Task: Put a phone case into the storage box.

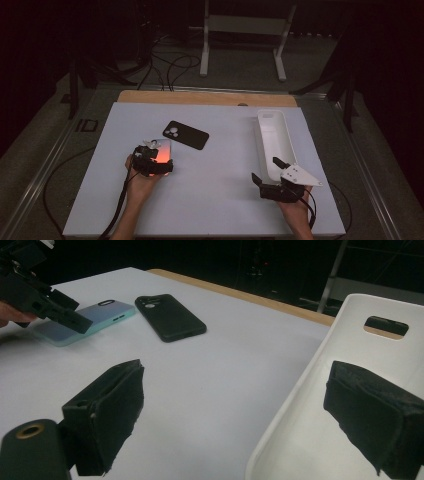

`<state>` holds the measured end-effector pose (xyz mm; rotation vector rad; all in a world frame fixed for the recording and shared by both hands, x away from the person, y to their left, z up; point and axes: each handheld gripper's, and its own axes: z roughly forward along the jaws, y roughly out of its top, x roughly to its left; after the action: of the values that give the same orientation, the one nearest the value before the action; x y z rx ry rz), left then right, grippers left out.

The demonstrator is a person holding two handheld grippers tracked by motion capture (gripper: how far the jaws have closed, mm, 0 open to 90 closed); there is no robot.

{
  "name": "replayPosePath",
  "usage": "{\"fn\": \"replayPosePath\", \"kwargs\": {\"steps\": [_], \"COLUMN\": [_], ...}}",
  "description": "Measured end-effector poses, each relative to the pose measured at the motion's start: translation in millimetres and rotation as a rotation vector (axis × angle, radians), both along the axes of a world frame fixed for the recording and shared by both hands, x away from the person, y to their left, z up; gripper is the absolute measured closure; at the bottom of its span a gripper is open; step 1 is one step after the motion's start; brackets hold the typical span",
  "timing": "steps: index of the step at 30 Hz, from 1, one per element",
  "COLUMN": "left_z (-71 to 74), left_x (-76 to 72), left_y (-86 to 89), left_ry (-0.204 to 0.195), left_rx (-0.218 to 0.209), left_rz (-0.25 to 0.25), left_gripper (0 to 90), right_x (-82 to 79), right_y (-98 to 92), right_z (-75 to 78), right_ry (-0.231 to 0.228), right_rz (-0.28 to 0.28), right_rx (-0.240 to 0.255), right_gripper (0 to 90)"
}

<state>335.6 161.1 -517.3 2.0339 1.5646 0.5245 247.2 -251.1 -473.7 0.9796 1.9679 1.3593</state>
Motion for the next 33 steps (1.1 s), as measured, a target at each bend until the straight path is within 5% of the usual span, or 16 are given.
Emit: {"fn": "replayPosePath", "kwargs": {"steps": [6,16,33], "left_z": [-3.1,0.6,18.9], "left_x": [-5.3,-3.4,-18.6], "left_y": [19.0,22.7,27.0], "left_ry": [0.036,0.079,-0.029], "left_rx": [-0.014,0.000,-0.095], "left_rz": [0.011,-0.010,-0.069], "left_gripper": [12.7,15.4,16.6], "right_x": [-0.1,0.6,3.8], "right_y": [0.2,0.7,-1.0], "right_z": [0.0,0.3,4.7], "right_ry": [0.000,0.004,0.016], "right_rz": [-0.002,0.002,0.008], "right_rx": [-0.001,-0.001,0.032], "right_gripper": [9.0,9.0,9.0]}}
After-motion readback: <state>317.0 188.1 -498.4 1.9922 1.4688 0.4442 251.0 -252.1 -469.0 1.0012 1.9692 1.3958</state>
